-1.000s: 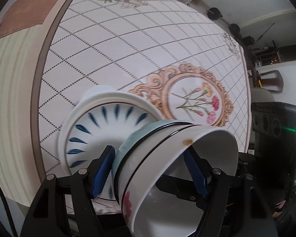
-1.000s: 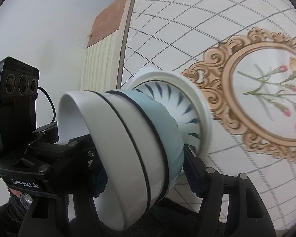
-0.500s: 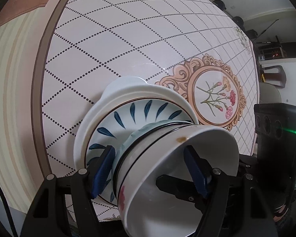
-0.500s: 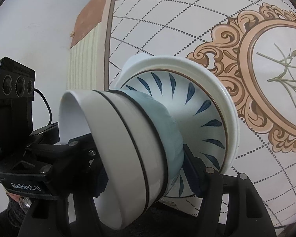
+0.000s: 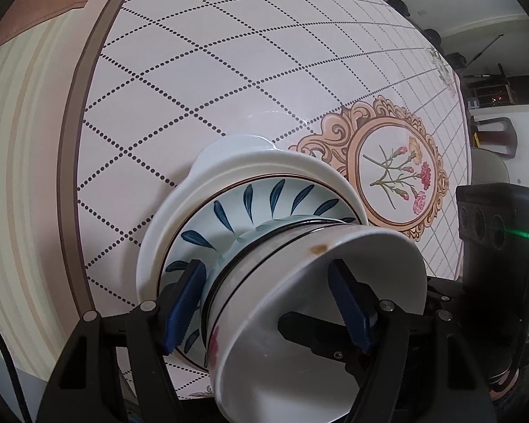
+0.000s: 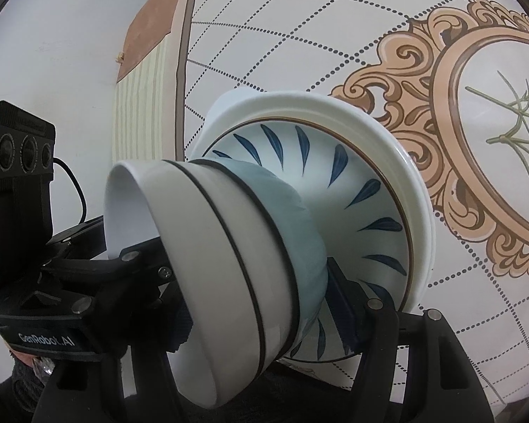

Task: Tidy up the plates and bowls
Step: 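Lower the bowl stack onto the blue-striped plate stack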

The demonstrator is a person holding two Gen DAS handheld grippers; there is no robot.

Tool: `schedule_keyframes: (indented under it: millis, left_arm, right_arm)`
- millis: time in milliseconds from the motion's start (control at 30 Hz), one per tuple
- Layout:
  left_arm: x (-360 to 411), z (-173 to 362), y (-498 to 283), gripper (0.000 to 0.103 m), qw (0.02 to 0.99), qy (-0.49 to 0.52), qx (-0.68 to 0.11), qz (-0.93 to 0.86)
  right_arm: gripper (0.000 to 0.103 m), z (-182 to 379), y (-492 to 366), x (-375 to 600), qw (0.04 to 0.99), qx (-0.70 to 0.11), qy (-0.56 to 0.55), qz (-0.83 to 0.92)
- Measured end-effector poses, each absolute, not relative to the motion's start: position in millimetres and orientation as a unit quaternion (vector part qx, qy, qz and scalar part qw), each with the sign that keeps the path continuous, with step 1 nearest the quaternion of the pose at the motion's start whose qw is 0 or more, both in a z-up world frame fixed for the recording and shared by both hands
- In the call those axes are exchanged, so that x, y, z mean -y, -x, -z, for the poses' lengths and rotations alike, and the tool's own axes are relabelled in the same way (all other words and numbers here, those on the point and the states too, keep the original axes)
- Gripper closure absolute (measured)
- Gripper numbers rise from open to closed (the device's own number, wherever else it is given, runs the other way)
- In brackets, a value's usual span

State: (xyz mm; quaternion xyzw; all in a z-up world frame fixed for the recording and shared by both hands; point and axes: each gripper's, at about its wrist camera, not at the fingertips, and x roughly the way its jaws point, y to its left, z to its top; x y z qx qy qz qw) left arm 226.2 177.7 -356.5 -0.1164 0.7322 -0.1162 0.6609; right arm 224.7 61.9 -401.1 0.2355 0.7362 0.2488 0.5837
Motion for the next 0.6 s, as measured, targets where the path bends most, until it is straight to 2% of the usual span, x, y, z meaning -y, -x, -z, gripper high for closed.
schedule_keyframes:
  millis: [600]
  left_arm:
    - [-177.9, 347.3, -225.2, 0.035, 0.673, 0.109, -0.726, 0.088]
  right_arm:
    - [0.033, 388.2, -224.2, -37.4, 0.597, -0.738, -0.216, -0.23]
